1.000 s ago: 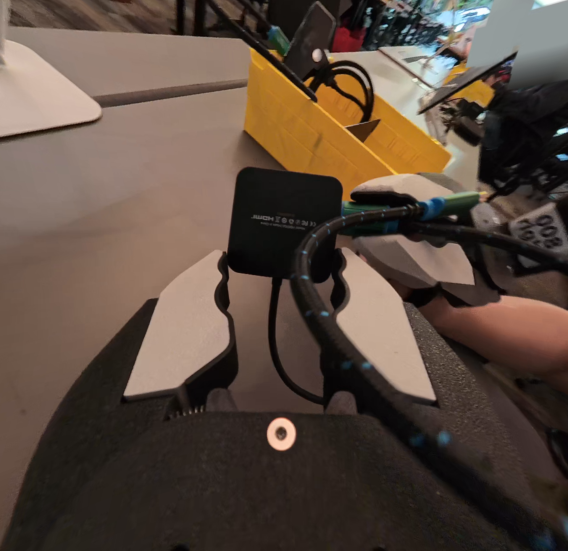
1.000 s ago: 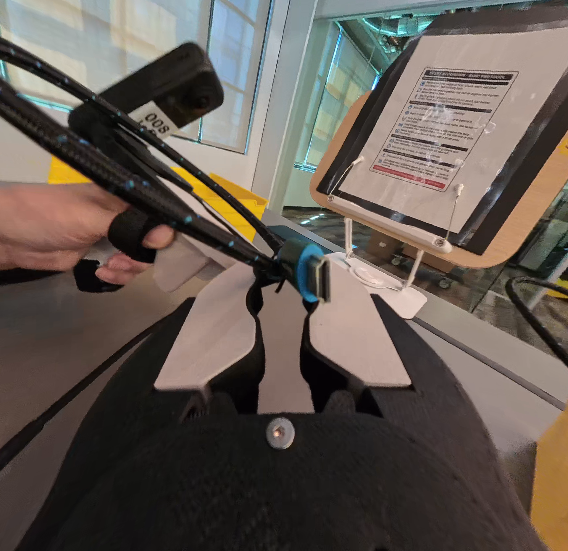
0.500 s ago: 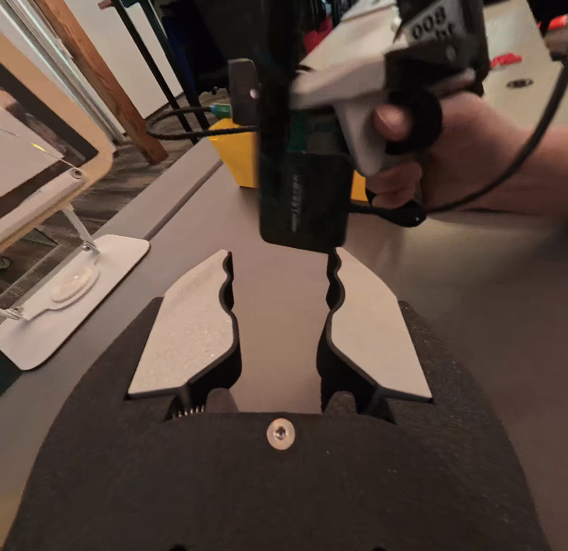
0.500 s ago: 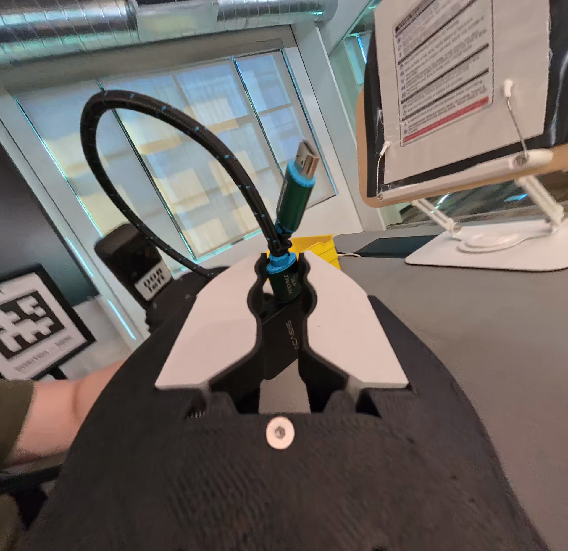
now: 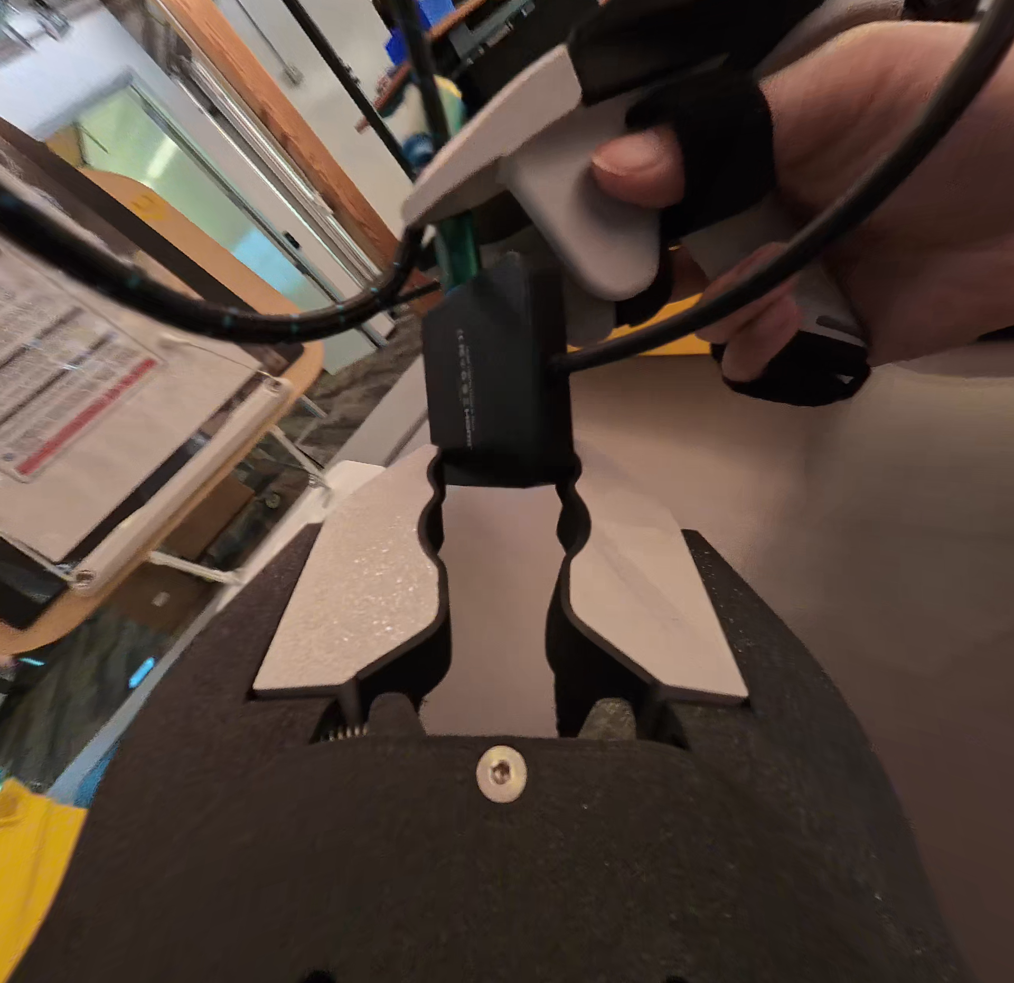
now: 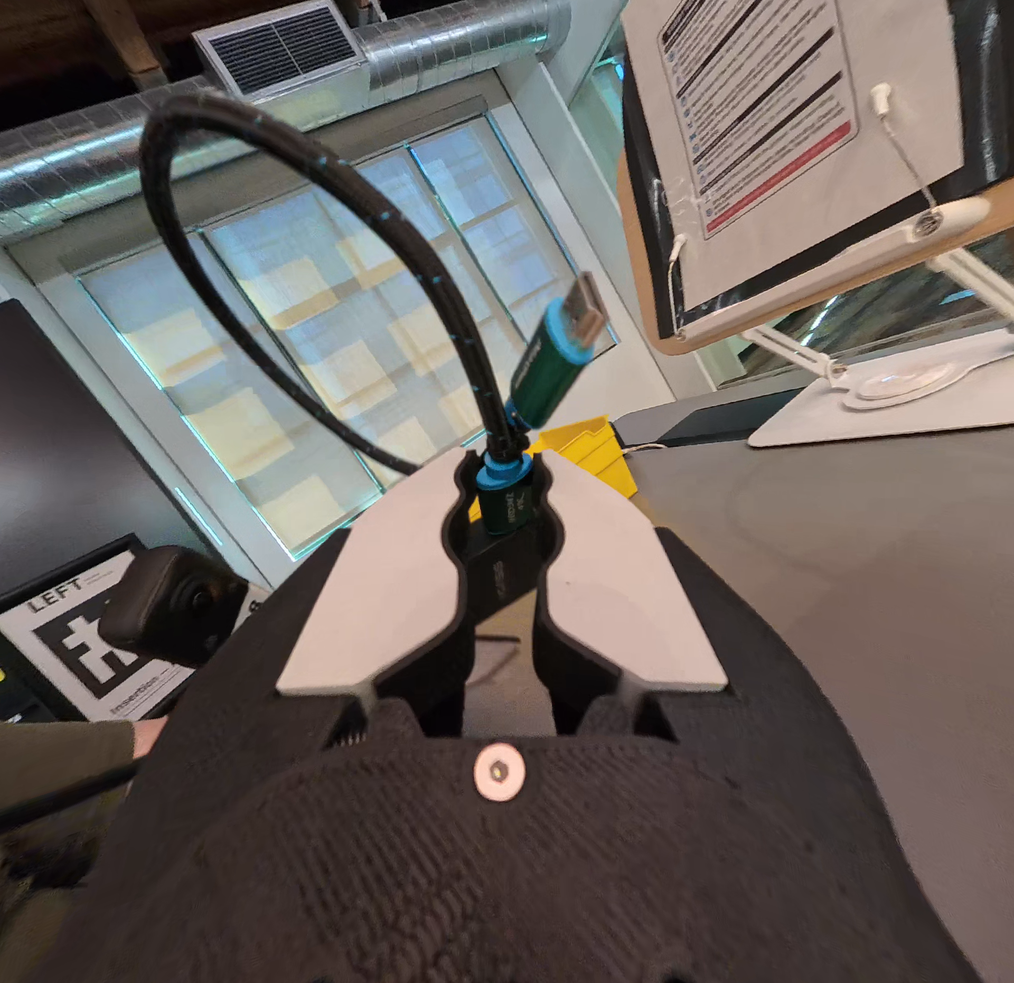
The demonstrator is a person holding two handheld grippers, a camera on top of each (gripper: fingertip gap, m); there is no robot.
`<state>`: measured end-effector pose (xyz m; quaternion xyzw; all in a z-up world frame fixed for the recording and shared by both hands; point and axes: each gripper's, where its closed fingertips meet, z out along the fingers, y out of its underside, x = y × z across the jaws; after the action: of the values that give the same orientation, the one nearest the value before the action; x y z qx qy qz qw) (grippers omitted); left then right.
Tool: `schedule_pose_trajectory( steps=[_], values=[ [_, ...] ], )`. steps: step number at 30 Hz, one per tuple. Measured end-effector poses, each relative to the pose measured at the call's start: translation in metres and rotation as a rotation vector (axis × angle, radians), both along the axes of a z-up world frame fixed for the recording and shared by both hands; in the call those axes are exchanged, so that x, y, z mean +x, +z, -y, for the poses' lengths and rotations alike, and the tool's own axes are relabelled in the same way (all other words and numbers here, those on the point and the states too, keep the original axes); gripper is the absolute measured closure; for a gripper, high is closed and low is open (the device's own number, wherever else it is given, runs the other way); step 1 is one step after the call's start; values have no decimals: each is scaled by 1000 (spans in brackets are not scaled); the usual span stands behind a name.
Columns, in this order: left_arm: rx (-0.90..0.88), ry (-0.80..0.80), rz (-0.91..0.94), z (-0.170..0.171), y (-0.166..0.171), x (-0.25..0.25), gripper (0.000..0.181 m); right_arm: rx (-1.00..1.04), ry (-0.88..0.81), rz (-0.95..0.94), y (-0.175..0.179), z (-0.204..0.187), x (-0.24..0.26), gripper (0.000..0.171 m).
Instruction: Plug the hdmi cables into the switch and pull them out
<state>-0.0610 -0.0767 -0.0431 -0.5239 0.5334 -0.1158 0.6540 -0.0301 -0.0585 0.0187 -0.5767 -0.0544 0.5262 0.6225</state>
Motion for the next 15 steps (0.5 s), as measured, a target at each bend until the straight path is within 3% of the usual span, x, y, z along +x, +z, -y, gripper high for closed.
schedule_pose_trajectory(
  steps=[7, 11, 15],
  values=[
    [81, 83, 13, -11, 15, -7, 152, -94, 25, -95, -14, -2, -15, 152],
    [221, 115, -72, -12, 19, -11, 162, -85, 7, -62, -15, -2, -17, 151],
    [228, 111, -93, -13, 17, -10, 165, -50, -86, 4, -16, -1, -16, 151]
  ],
)
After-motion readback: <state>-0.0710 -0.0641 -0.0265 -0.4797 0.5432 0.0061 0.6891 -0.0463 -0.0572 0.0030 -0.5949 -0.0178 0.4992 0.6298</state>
